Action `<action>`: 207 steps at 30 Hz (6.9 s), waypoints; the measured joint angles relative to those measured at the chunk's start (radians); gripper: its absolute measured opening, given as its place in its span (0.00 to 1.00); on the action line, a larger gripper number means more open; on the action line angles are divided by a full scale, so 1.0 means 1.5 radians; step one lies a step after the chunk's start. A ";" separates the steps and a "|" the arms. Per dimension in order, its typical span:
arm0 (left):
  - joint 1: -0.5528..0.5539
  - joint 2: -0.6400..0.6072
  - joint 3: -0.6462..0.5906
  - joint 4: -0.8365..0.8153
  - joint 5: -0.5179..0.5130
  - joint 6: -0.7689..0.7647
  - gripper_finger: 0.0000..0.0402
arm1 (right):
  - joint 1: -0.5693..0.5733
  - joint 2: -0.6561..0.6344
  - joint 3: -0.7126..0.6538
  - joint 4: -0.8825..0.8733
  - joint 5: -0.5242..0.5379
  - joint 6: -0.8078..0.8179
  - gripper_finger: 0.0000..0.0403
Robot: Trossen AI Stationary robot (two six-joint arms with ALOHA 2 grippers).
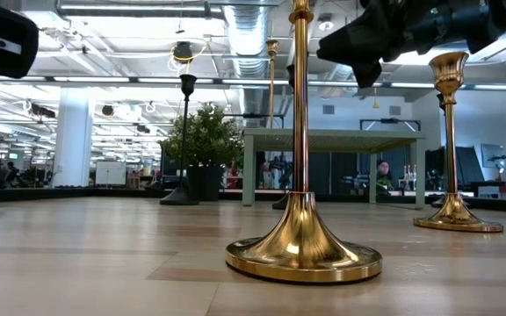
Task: Pick & Place candle stick holders
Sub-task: Put the gold candle holder on the shelf
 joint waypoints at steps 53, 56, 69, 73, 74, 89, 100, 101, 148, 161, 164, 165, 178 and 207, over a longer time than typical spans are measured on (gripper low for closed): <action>0.000 0.523 0.001 0.539 0.134 -0.020 0.39 | -0.007 0.000 0.000 -0.001 0.000 0.058 0.20; 0.000 0.523 0.001 0.542 0.134 -0.020 0.34 | -0.007 0.000 0.000 -0.001 0.000 0.058 0.20; 0.000 0.522 0.001 0.554 0.133 -0.023 0.07 | -0.007 0.000 0.000 -0.001 -0.002 0.058 0.20; 0.000 0.509 0.001 0.557 0.065 -0.074 0.04 | -0.007 0.000 0.000 -0.001 -0.002 0.058 0.20; 0.000 0.504 0.001 0.558 0.030 -0.091 0.04 | -0.007 0.000 0.000 -0.001 -0.002 0.058 0.20; 0.068 0.428 0.002 0.537 -0.216 -0.166 0.04 | -0.007 -0.008 0.000 -0.001 -0.003 0.004 0.20; 0.245 0.404 0.173 0.223 -0.206 -0.130 0.04 | -0.008 -0.072 0.000 0.002 -0.039 -0.072 0.20; 0.258 0.409 0.189 0.217 -0.204 -0.105 0.04 | -0.008 -0.074 0.000 0.006 -0.039 -0.073 0.20; 0.513 0.710 0.493 0.262 -0.045 0.102 0.04 | -0.056 0.177 0.071 0.262 -0.038 -0.100 0.35; 0.513 0.710 0.492 0.251 -0.049 0.099 0.04 | -0.055 0.183 0.090 0.256 -0.055 -0.111 0.04; 0.513 0.709 0.492 0.250 -0.048 0.096 0.04 | -0.051 0.172 0.090 0.244 -0.063 -0.115 0.03; 0.513 0.709 0.492 0.253 -0.049 0.097 0.04 | -0.049 0.171 0.090 0.247 -0.063 -0.118 0.03; 0.516 0.702 0.491 0.246 -0.056 0.106 0.24 | -0.034 0.086 0.090 0.103 -0.021 -0.135 0.01; 0.496 0.490 0.491 -0.079 -0.053 -0.008 0.28 | -0.073 -0.236 0.090 -0.184 0.141 -0.139 0.00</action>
